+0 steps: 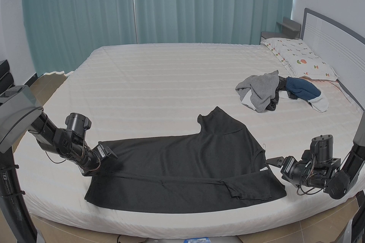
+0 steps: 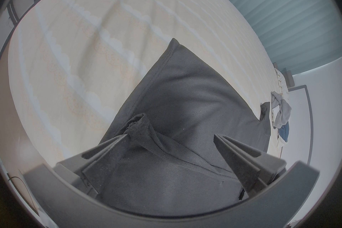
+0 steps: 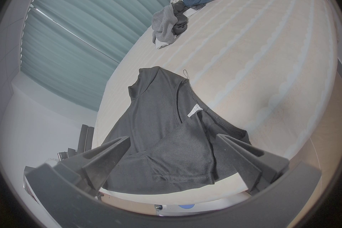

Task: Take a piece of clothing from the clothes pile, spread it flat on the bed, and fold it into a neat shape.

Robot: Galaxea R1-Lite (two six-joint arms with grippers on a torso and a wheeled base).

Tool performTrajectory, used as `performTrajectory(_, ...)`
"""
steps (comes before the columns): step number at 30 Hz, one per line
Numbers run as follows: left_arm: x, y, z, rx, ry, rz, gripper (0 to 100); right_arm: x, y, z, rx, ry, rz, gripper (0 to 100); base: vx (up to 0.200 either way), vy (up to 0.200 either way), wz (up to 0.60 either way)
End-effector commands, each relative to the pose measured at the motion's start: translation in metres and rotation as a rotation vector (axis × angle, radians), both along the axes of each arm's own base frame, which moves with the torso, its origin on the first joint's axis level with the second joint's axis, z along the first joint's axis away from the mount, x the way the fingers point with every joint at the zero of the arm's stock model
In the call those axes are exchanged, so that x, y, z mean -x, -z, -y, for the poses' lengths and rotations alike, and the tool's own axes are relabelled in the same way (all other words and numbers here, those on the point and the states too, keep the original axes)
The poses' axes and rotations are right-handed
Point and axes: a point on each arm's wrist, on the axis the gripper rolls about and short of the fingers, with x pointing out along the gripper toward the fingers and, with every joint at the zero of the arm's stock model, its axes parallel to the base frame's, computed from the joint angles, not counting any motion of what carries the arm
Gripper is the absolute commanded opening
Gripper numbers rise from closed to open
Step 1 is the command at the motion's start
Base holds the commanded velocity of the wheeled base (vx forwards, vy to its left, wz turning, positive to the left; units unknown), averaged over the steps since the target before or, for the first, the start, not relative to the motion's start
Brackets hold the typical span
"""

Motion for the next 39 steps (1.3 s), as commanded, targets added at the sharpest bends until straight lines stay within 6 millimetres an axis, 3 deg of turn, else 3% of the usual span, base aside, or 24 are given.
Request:
performTrajectory(1,0.000,0.000,-0.002,-0.011,-0.003,0.002,100,0.000,0.000,0.000,0.001,0.000,0.001,100,0.000,0.000,0.00)
performTrajectory(10,-0.001,0.007,-0.003,-0.061,-0.003,-0.013,100,-0.001,0.001,0.000,0.001,0.000,-0.001,100,0.000,0.000,0.00)
performTrajectory(11,-0.001,0.008,-0.003,-0.063,0.000,-0.016,0,-0.001,0.001,0.000,0.001,-0.001,-0.001,100,0.000,0.000,0.00)
performTrajectory(23,0.003,0.006,-0.003,-0.105,-0.017,-0.019,0,-0.008,0.010,-0.002,0.013,-0.011,-0.031,100,0.000,0.000,0.00)
performTrajectory(30,0.012,-0.009,-0.004,-0.114,-0.024,-0.010,0,-0.024,0.018,-0.004,0.033,-0.019,-0.024,100,0.000,0.000,0.00)
performTrajectory(39,0.031,-0.024,-0.005,-0.111,-0.026,0.005,0,-0.039,0.014,0.018,0.081,-0.126,0.051,100,0.000,0.000,0.00)
